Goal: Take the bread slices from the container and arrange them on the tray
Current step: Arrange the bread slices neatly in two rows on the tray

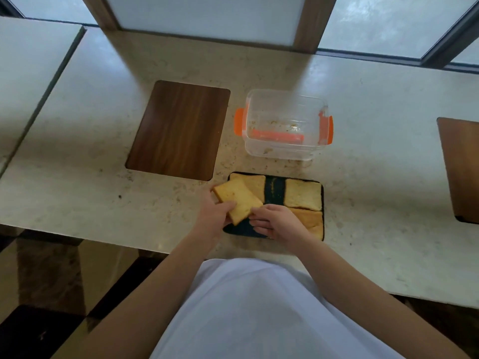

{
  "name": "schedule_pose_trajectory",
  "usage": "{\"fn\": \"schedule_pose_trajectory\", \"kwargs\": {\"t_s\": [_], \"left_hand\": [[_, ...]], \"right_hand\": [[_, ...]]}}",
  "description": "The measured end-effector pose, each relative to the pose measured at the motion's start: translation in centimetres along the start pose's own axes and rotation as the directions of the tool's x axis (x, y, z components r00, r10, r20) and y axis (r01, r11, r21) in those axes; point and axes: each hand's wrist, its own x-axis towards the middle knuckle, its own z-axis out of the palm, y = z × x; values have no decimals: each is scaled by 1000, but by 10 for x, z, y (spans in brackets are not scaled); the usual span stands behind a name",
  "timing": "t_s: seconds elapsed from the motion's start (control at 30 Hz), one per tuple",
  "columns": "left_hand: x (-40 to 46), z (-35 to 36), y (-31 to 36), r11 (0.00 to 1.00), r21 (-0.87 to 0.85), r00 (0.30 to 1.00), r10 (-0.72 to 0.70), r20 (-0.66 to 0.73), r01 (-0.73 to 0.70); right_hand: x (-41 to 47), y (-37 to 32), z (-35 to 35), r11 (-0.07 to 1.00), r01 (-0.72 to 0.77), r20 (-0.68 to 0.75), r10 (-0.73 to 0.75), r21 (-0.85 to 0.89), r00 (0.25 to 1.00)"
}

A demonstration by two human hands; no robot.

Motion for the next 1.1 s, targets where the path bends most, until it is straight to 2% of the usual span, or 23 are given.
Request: {"fn": "schedule_pose_trajectory", "kwargs": {"t_s": [0.07,0.23,0.47,0.73,0.93,1.1], "left_hand": [[1,0,0,999,36,999,7,33,-8],[6,-4,-11,941,334,998,65,0,-61],[10,-17,-24,803,584,989,149,0,-121],[11,-24,-33,583,794,978,196,64,-169],[15,-24,-33,553,816,979,192,72,-168],[15,-19,-35,487,852,972,212,98,-192]], "right_hand": [[1,-5,-6,997,42,-55,-45,-58,997],[10,-7,-16,955,65,-177,-120,-290,977],[33,-3,-15,866,21,-197,-137,-500,971],[43,0,-4,790,-7,-189,-138,-614,972],[39,8,-4,788,-33,-221,-132,-615,966],[32,9,-8,797,-32,-235,-140,-603,962]]}}
